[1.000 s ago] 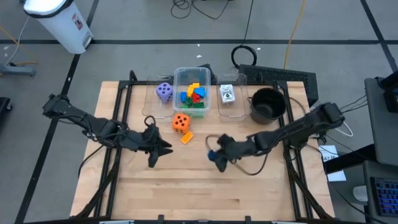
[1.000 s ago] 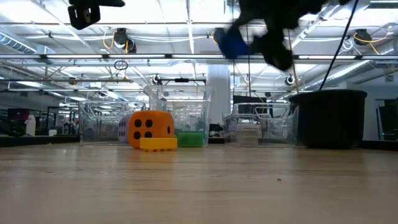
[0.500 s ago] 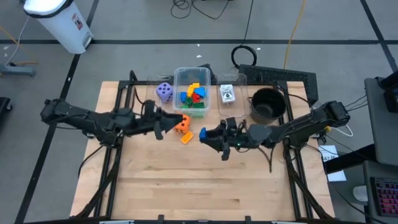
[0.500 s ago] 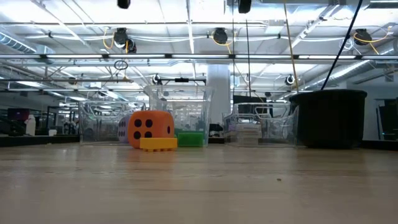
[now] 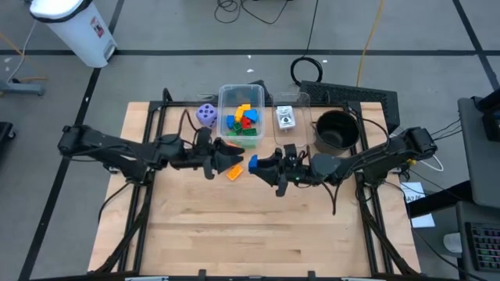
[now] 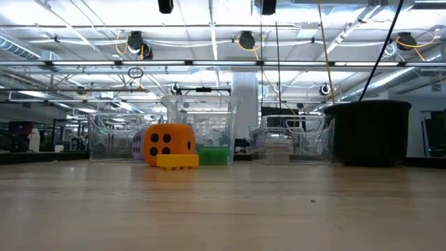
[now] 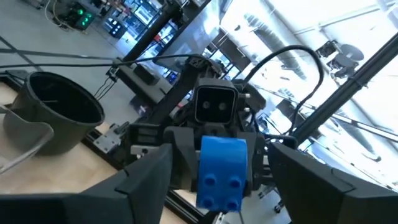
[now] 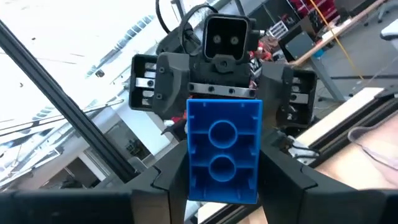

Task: Pick & Place Toys
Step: Put the blue four stud game piece into the middle transparent bin

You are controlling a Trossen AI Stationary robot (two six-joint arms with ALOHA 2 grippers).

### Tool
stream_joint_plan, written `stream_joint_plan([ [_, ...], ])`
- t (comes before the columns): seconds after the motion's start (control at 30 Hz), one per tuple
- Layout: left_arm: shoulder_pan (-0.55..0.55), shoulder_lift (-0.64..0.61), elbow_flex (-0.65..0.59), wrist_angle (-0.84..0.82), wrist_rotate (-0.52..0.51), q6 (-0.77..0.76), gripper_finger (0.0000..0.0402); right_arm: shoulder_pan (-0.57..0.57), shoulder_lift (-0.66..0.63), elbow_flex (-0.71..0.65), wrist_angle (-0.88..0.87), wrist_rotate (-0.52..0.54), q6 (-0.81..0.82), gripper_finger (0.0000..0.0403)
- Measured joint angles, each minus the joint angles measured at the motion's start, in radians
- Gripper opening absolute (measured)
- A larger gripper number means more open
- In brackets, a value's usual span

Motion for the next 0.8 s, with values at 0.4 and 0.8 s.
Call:
stream_joint_plan([
  [0.4, 0.000, 0.067, 0.014, 0.021, 0.020, 0.004, 0.0285, 0.000, -0.001, 0.000, -0.016, -0.003, 0.017, 0.0140],
  [0.8, 0.000, 0.156, 0.168, -0.105, 0.077, 0.086, 0.0285, 0.000, -0.001, 0.000, -0.027, -0.004, 0.031, 0.0141],
])
